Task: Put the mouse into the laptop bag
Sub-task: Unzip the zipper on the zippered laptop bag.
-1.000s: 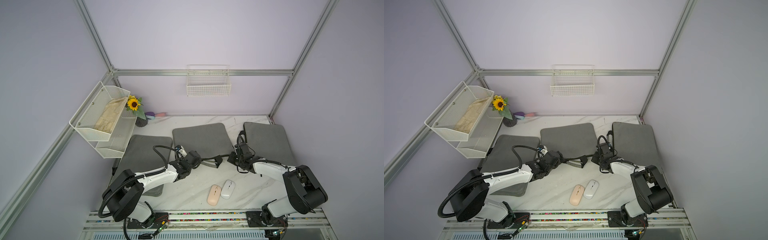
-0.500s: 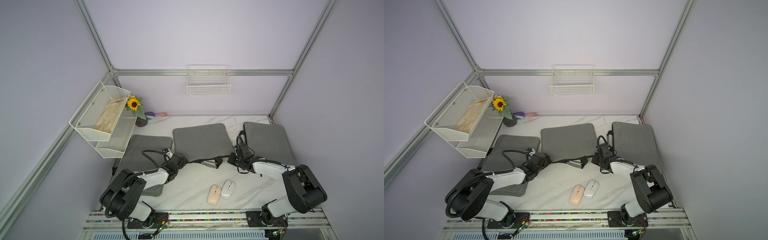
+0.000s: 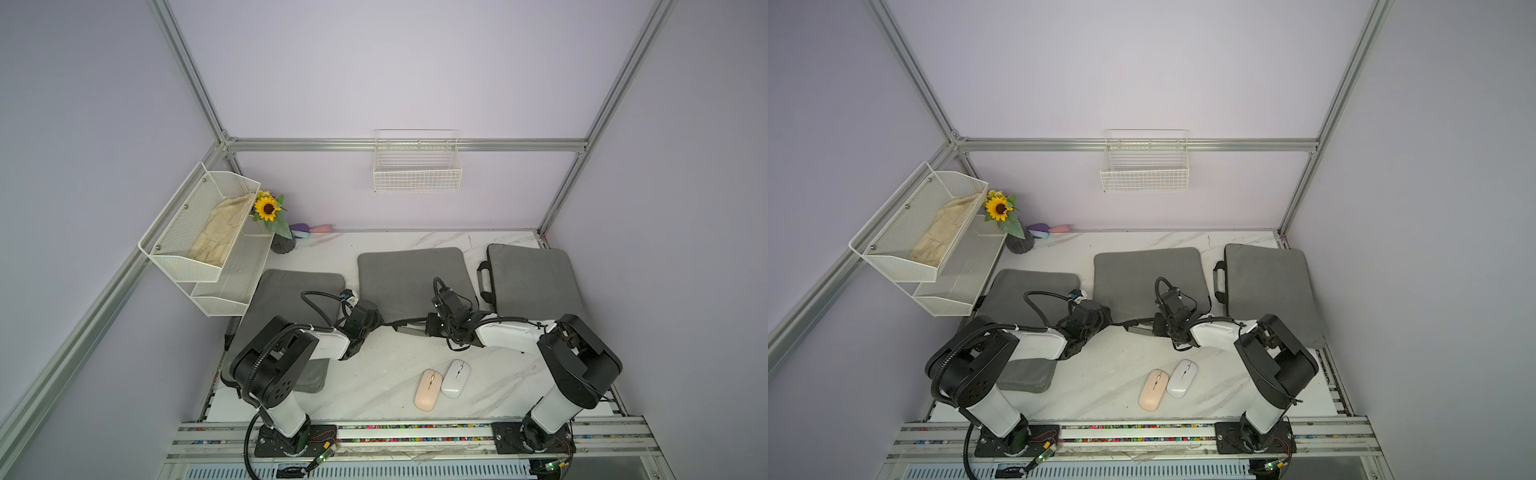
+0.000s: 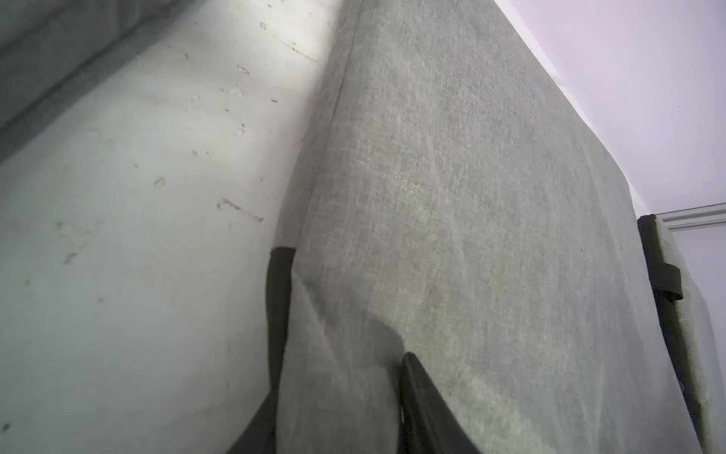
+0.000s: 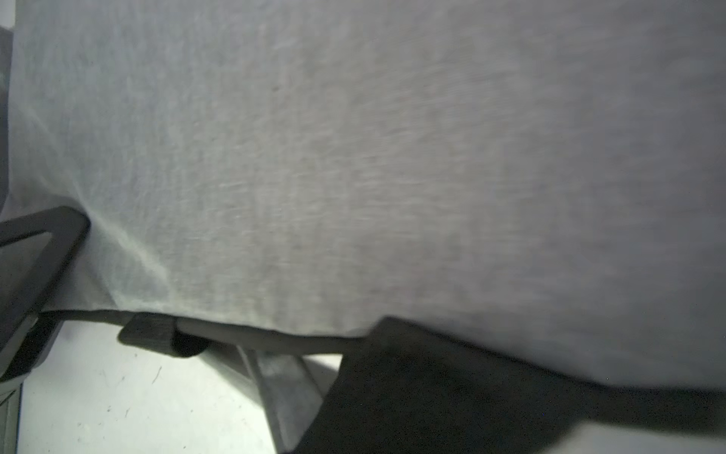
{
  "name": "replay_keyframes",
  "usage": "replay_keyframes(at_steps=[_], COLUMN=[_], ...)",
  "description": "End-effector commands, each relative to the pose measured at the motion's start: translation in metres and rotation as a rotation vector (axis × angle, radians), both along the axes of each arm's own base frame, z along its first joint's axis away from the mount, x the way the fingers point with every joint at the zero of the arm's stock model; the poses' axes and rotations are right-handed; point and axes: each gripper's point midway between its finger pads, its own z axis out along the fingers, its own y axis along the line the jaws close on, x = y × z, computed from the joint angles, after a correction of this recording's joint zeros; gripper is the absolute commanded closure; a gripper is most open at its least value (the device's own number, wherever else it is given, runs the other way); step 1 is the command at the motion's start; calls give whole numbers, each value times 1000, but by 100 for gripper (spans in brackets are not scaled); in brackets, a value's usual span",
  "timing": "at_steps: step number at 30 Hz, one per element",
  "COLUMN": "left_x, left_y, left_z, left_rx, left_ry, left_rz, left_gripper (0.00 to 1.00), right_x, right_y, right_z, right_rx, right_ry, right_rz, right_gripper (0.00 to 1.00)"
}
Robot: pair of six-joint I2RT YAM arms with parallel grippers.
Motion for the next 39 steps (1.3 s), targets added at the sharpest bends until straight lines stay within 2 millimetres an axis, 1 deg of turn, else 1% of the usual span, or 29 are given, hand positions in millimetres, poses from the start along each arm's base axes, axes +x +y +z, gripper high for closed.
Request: replay_keyframes(at_steps=[1, 6, 10, 13, 16, 19, 21, 22, 23, 24, 28, 29, 32, 33, 34, 36, 38, 39], left_x=[-1, -4, -9, -15, -23, -31, -40, -44, -47, -51, -64, -67, -73, -74, -75, -73, -70, -68], left_y=[-47, -49, -50, -41, -28, -20, -21, -22, -24, -26, -33, -35, -44, -46, -48, -48, -43, -40], left_z=[17, 21, 26, 30, 33, 41, 48, 49, 62, 66, 72, 74, 75, 76, 76, 75, 70, 69], left_rx=[-71, -78, -83, -80, -79, -96, -104, -100, -118, -122, -149, -155, -160, -157, -150, -126, -110, -91], left_ry=[-4, -11, -22, -31, -40, -63, -85, -93, -124, -132, -144, -148, -152, -156, -157, -151, -145, -157], left_rz=[-131, -132, -131, -101, -57, -39, -33, -32, -33, -35, -36, -35, -34, -35, -34, -21, 12, 25], left_gripper=[61, 61, 61, 59, 60, 70, 71, 71, 71, 72, 72, 69, 43, 31, 22, 18, 14, 12], right_x=[-12, -30, -39, -42, -44, -39, -32, -27, -24, -18, 2, 6, 21, 27, 30, 34, 37, 36], right_y=[60, 101, 125, 132, 128, 117, 103, 94, 85, 74, 27, 18, -10, -18, -26, -32, -32, -28], right_z=[13, 9, 12, 14, 18, 24, 25, 24, 22, 21, 12, 12, 11, 12, 11, 15, 20, 22], right_rx=[98, 117, 147, 163, 175, 161, 151, 145, 140, 136, 115, 114, 100, 98, 92, 94, 87, 93], right_ry=[-19, -11, -8, -9, -9, -32, -38, -35, -29, -27, -15, -15, -22, -24, -23, -29, -45, -46], right_rz=[122, 198, 239, 254, 244, 203, 167, 141, 122, 96, 1, -12, -68, -83, -102, -112, -101, -82], right_gripper=[100, 100, 100, 100, 100, 100, 100, 100, 100, 100, 100, 100, 100, 100, 100, 100, 100, 100])
